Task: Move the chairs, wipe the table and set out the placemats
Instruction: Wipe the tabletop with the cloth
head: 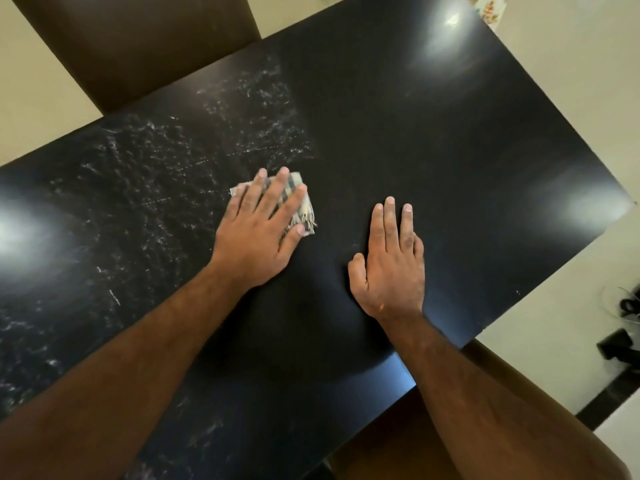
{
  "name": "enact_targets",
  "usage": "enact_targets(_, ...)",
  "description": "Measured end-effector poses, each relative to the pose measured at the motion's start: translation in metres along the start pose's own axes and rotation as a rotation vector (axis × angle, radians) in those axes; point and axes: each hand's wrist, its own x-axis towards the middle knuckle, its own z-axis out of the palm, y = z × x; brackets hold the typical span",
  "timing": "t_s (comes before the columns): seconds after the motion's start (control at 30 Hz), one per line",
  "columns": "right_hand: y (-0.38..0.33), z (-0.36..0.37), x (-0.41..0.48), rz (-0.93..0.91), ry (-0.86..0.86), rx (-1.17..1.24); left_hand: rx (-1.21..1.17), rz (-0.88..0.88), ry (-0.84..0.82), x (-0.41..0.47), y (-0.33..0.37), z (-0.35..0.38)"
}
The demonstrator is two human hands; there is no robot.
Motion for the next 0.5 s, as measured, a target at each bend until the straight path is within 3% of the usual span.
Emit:
enact_targets(0.13,0.001,0.002,0.003,-0.003,0.008,-0.028,-0.035,-0.097,0.016,0.057,0.008,-0.002)
enact_targets(0.23,0.002,0.004,0.008,-0.030,0.011,-0.054,-0.045,-0.063,0.020,0.077,0.038,-0.001)
enact_targets(0.37,0.001,0.003,0.032,-0.072,0.023,-0.073,-0.056,0.026,0.034,0.066,0.050,0.004)
enact_targets(0.5,-0.006,0.002,0.063,-0.097,0.052,-0.078,-0.059,-0.017,0.027,0.045,0.030,0.006)
